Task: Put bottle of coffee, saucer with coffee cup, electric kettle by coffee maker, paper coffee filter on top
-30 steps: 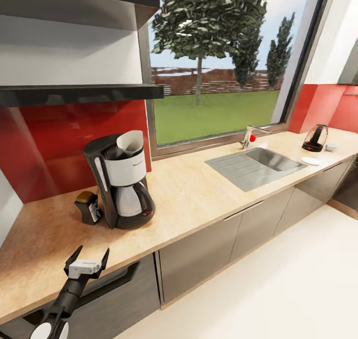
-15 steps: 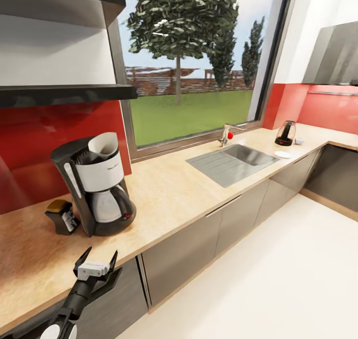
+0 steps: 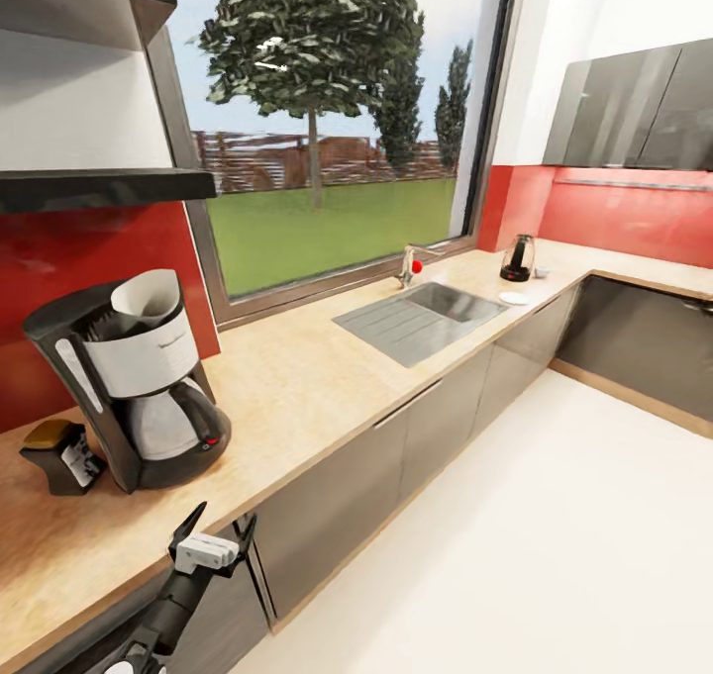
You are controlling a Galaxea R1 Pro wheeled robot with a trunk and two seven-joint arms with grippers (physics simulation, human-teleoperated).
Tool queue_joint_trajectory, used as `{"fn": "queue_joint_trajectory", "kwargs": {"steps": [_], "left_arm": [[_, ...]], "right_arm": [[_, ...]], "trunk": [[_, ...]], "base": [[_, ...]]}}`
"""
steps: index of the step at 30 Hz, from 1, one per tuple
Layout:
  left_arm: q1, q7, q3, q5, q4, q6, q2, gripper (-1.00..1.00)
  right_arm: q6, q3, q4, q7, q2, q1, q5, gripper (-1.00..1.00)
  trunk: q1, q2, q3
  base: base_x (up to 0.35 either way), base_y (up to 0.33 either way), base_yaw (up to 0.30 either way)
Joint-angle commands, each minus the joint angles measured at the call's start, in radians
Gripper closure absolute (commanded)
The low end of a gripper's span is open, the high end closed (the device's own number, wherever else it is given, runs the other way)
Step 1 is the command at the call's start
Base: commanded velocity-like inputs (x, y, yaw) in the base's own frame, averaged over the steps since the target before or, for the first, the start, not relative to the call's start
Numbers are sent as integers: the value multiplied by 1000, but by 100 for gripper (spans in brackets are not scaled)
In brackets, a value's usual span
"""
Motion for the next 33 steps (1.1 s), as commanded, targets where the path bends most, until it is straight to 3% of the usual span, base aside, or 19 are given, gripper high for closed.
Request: {"fn": "queue_joint_trajectory", "kwargs": {"steps": [1,33], "left_arm": [[-1,-4,3,-4,0,-3,0,-100],[-1,-5,2,-4,13,-1,-1,-100]], "right_arm": [[-3,-8,1,-1,0,-1,9,-100],[-3,-10,1,-1,1,-1,7,-100]], "trunk": [[1,-2,-2],[1,-2,-2]], "base": [[0,0,-263],[0,0,-266]]}}
